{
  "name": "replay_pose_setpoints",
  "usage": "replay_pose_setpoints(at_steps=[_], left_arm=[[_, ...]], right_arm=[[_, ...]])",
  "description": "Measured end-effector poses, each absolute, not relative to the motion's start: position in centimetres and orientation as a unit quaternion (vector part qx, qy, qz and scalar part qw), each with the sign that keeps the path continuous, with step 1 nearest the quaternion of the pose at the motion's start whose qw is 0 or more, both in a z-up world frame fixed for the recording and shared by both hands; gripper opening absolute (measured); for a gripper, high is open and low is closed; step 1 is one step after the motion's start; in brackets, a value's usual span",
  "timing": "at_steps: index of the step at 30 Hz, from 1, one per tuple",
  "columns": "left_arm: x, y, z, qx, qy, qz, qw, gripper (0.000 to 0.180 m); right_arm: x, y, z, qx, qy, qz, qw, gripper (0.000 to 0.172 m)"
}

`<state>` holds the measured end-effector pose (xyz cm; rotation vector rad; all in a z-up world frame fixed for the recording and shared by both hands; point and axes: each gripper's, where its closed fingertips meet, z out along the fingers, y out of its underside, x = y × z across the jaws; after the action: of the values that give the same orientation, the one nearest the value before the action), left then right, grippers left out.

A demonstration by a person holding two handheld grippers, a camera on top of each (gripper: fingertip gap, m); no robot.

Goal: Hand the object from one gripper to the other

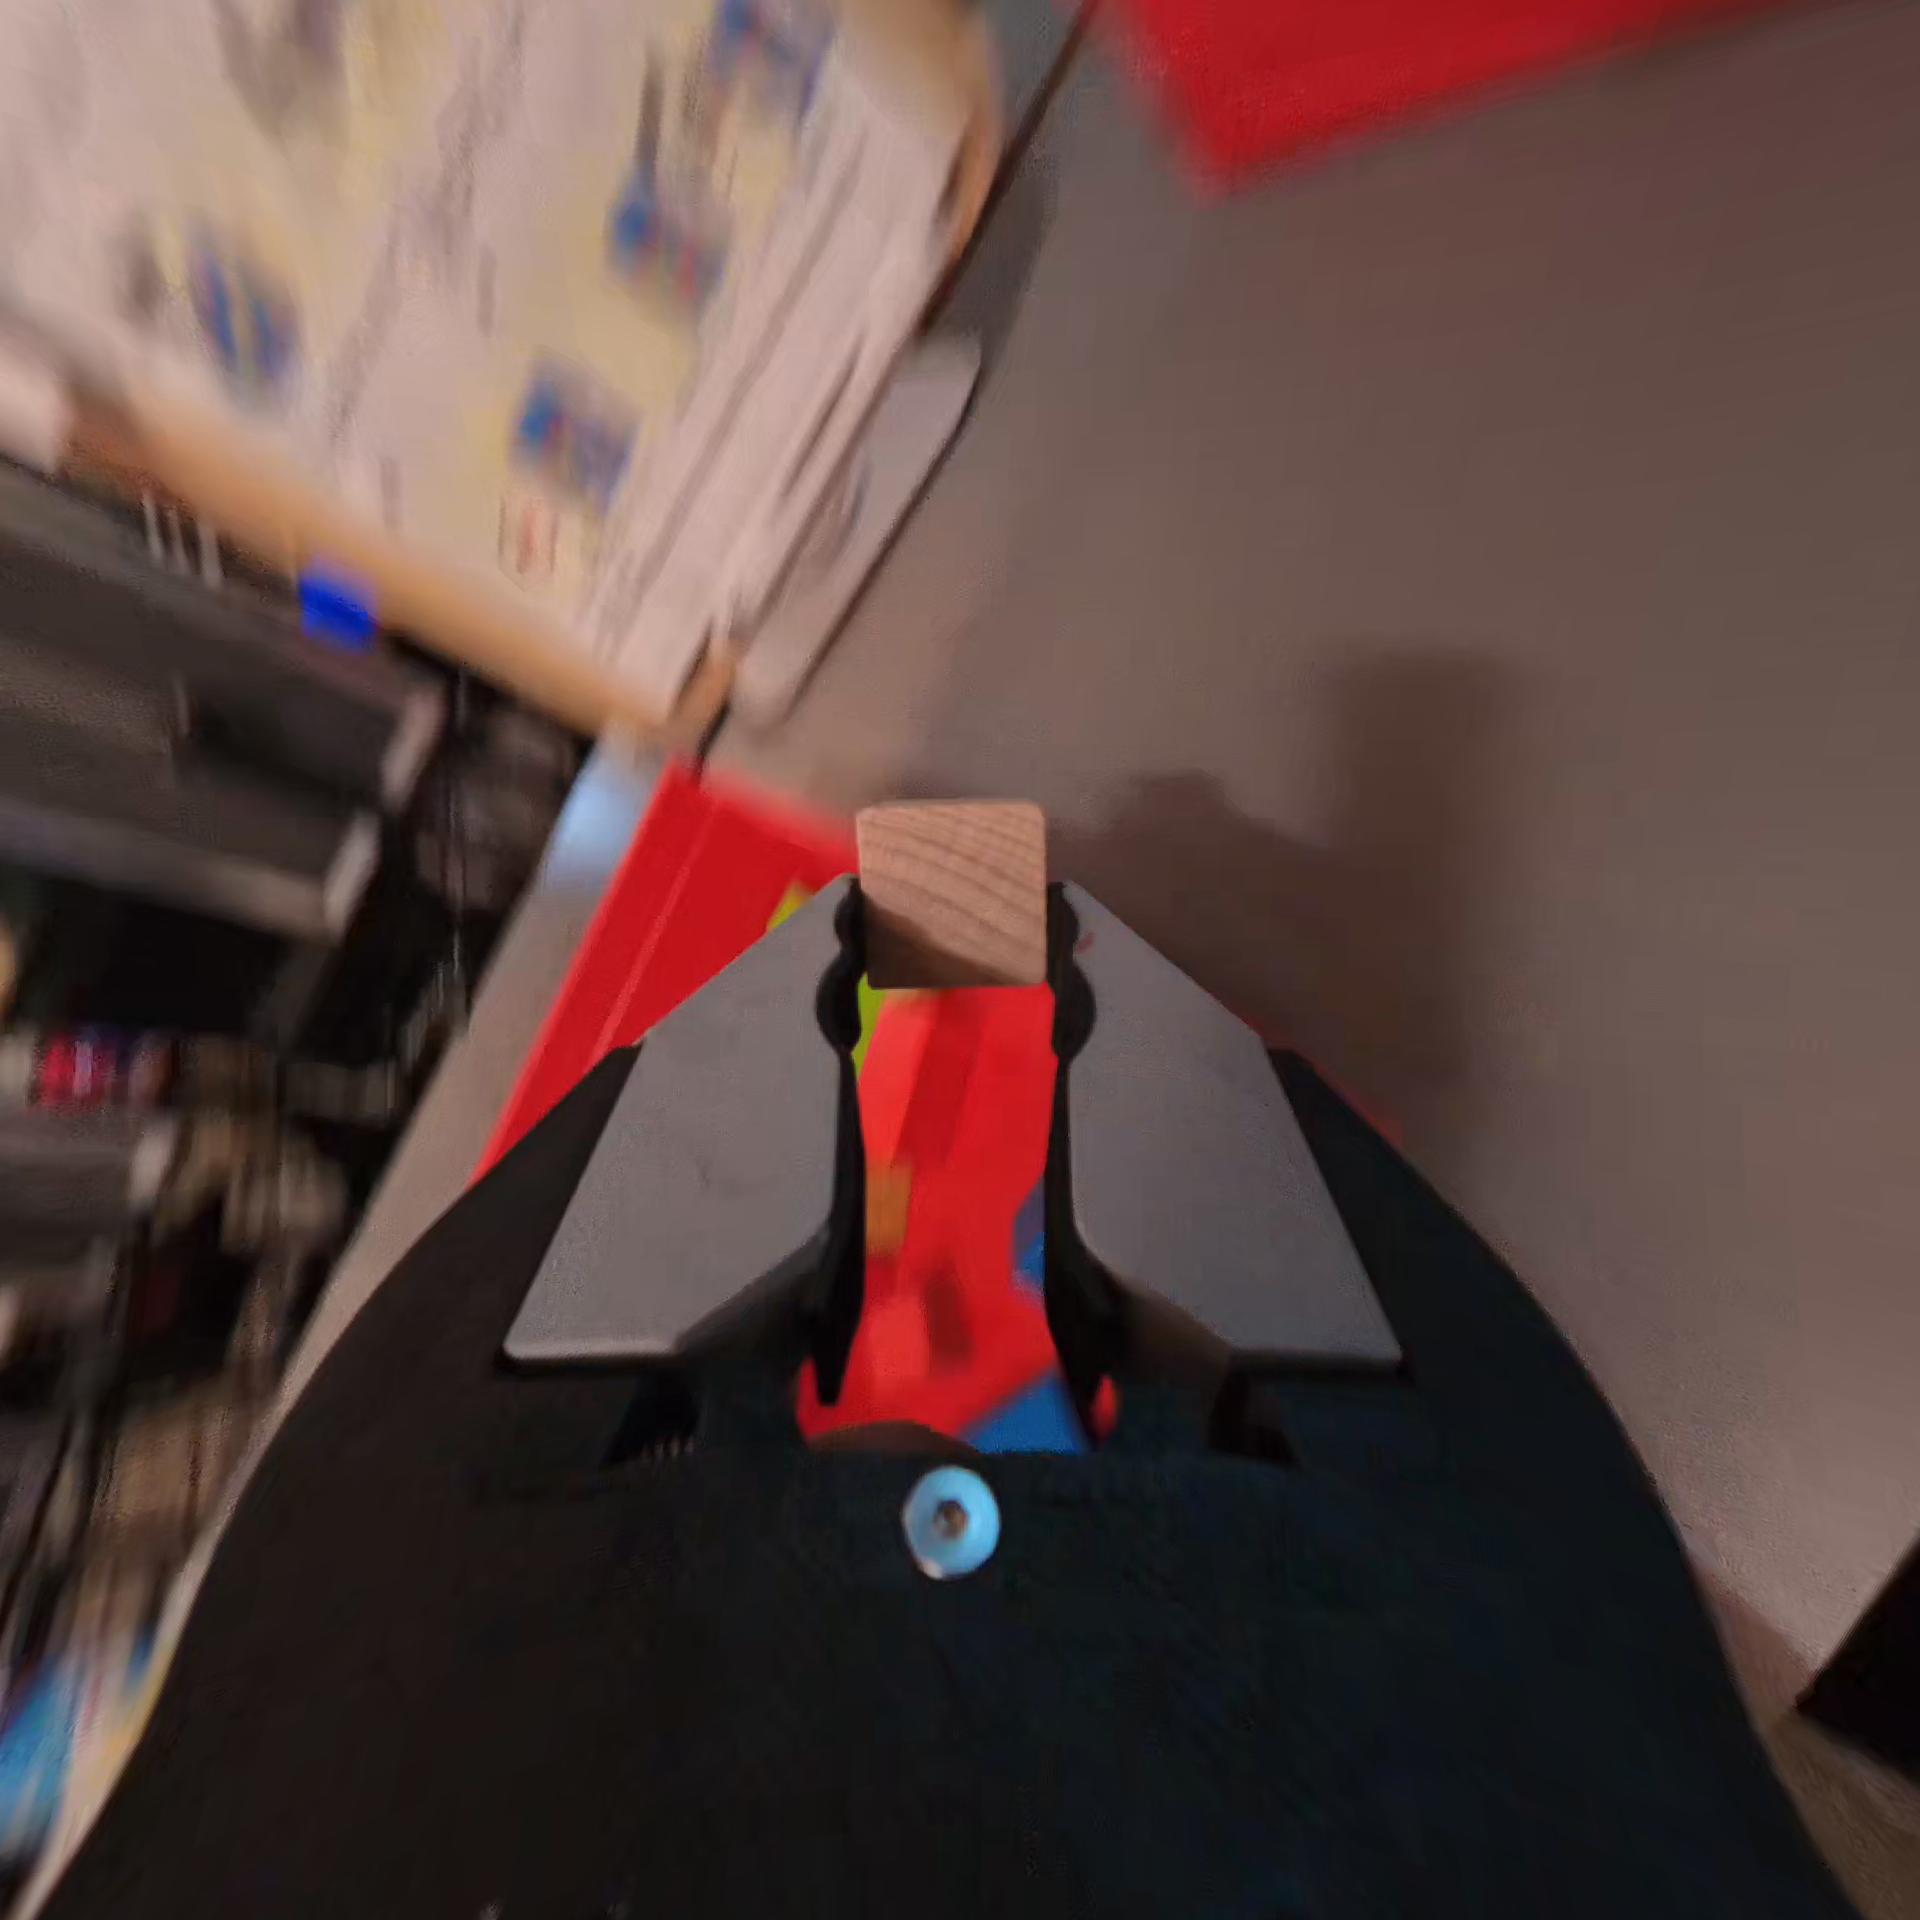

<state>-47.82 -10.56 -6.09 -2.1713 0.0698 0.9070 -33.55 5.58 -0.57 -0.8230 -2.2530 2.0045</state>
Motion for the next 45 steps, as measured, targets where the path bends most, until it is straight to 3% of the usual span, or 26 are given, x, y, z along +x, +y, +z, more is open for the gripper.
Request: replay_pose_setpoints(at_steps=[4, 12, 18, 21, 27, 34, 37, 39, 42, 45], left_arm=[[-37.4, -3.6, -3.3, -0.757, 0.179, 0.310, 0.547, 0.029], [-31.0, 0.3, -1.0, -0.660, 0.230, 0.246, 0.672, 0.030], [-30.5, 0.6, -1.1, -0.643, 0.235, 0.261, 0.681, 0.030], [-30.8, 0.5, -1.2, -0.648, 0.241, 0.280, 0.666, 0.030], [-31.1, 0.5, -2.0, -0.657, 0.247, 0.306, 0.643, 0.030], [-32.6, 0.5, -3.2, -0.698, 0.195, 0.279, 0.630, 0.031], [-33.8, -0.4, -2.8, -0.703, 0.157, 0.266, 0.640, 0.020], [-35.7, -1.4, -2.3, -0.706, 0.101, 0.260, 0.651, 0.000], [-39.2, -2.4, -4.3, -0.746, -0.006, 0.204, 0.634, 0.000], [-41.6, -3.0, -8.8, -0.814, -0.084, 0.142, 0.556, 0.000]], right_arm=[[-32.6, 3.2, -1.2, -0.247, -0.718, 0.648, -0.059, 0.059], [-30.2, -0.1, -1.4, -0.195, -0.703, 0.662, -0.175, 0.058], [-29.5, -1.1, -0.8, -0.185, -0.656, 0.678, -0.276, 0.047], [-30.4, -1.3, -1.3, -0.208, -0.641, 0.679, -0.292, 0.031], [-30.4, -2.0, -1.8, -0.213, -0.645, 0.672, -0.296, 0.031], [-31.9, -1.8, -2.5, -0.236, -0.666, 0.669, -0.228, 0.030], [-33.2, 0.5, -1.8, -0.259, -0.664, 0.680, -0.173, 0.030], [-35.6, 4.6, -1.3, -0.306, -0.666, 0.677, -0.064, 0.030], [-40.2, 14.7, -2.5, -0.422, -0.666, 0.592, 0.167, 0.030], [-42.6, 24.8, -4.9, -0.534, -0.646, 0.470, 0.277, 0.030]])
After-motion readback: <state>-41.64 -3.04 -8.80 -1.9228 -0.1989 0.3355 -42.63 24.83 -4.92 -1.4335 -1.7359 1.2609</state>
